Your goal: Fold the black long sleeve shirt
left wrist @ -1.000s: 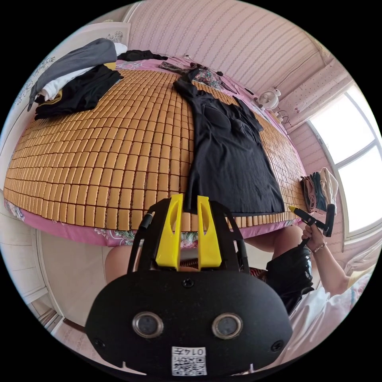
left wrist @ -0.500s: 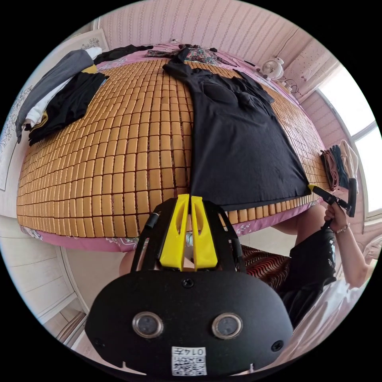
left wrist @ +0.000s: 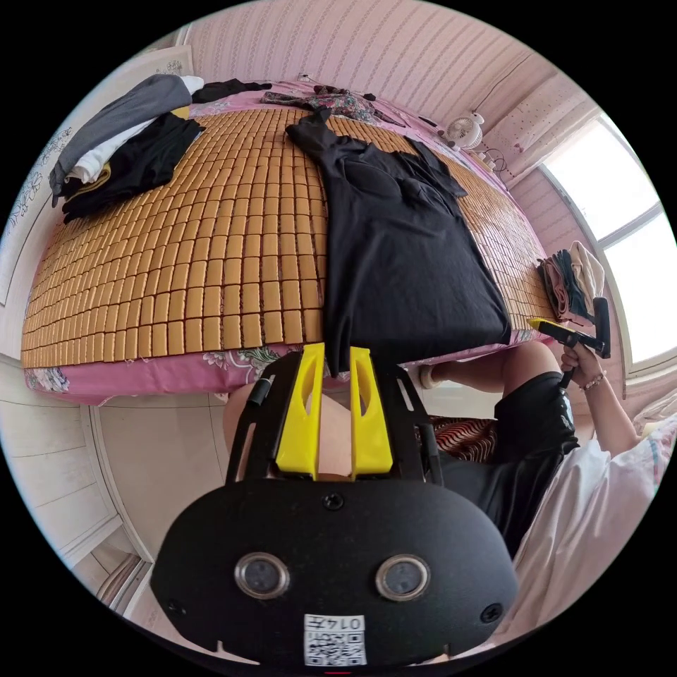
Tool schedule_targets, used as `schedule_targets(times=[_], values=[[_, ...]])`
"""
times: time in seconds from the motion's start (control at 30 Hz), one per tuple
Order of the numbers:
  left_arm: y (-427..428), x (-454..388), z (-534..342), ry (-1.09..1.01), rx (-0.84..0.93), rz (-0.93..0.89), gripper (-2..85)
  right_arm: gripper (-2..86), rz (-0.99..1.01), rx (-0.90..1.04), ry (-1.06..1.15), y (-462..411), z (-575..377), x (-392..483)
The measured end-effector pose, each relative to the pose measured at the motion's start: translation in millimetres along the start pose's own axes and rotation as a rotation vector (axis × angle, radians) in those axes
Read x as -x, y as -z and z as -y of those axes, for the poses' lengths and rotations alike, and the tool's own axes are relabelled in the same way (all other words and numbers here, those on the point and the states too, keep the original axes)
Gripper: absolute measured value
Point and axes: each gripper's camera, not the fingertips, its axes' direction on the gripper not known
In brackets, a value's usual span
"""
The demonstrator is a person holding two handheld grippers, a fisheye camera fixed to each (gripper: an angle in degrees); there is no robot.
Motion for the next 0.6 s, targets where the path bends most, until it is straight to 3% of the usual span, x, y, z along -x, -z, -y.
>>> schedule_targets(times=[0.2,0.37,0.6], values=[[-6,-17,17,-0.083,-0.102,-0.007,6.2,6.8,-0.130,-0.194,0.017,36,43,-31],[-41,-64,69,-0.185,-0.158,-0.053,7.2,7.1,-0.322,-0.349,0.100,53,134,-51],[-131,-111,139,-0.225,-0.129,-0.024,6.1,5.9,-0.223,-0.285,0.037,15,252,-88]])
